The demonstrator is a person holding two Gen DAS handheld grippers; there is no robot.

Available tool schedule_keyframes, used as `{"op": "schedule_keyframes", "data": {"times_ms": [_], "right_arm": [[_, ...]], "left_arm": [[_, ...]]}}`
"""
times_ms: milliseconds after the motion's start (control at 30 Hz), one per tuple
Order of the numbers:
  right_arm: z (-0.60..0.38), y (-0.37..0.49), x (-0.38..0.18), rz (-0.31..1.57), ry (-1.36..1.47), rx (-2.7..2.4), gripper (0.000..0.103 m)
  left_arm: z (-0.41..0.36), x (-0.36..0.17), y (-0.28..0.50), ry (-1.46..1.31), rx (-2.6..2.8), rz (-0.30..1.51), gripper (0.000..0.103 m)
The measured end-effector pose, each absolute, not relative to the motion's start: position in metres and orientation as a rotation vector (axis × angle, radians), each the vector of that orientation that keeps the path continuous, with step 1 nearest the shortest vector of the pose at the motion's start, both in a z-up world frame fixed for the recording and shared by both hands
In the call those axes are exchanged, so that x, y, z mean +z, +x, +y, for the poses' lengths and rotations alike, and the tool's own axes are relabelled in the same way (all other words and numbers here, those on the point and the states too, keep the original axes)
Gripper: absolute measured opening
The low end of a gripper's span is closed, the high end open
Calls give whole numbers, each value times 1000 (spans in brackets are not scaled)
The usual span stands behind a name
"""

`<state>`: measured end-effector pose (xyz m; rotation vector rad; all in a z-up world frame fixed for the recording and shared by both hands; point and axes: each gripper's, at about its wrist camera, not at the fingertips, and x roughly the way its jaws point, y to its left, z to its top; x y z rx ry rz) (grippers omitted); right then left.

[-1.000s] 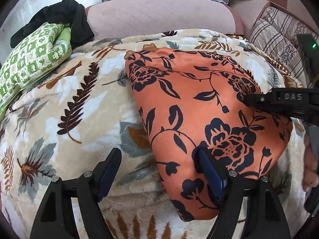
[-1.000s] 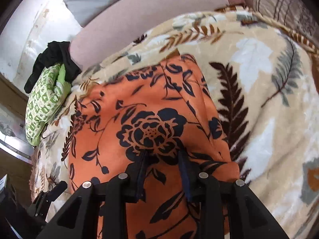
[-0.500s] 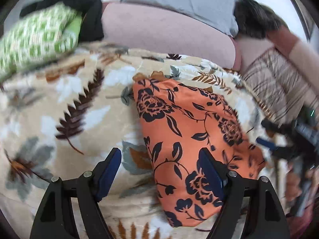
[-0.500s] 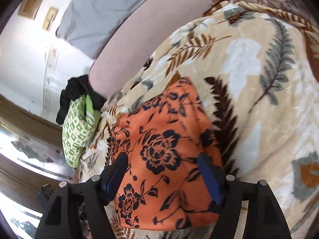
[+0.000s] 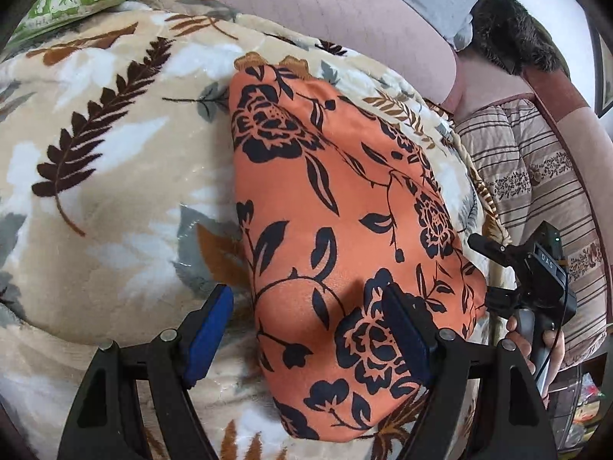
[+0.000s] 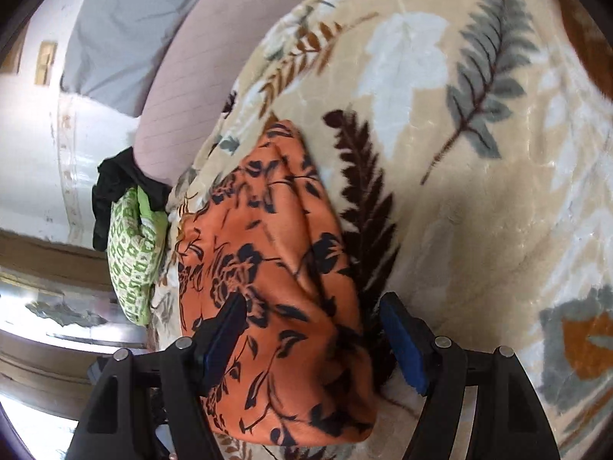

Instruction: Fold small clothes

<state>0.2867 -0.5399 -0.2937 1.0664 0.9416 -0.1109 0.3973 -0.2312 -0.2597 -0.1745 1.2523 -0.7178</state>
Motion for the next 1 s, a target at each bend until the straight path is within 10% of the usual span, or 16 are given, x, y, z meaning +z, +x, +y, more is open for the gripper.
{"op": "schedule_keyframes", "data": {"times_ms": [733,1000], "right_arm": [[-492,320,-318,902,1056,75,78],[-480,323,-316,877,993,4,78]], "left_arm": [[-264,-277,398,-103,-656,1248,81],[-277,-282,393,-87,-626,1211,96]]}}
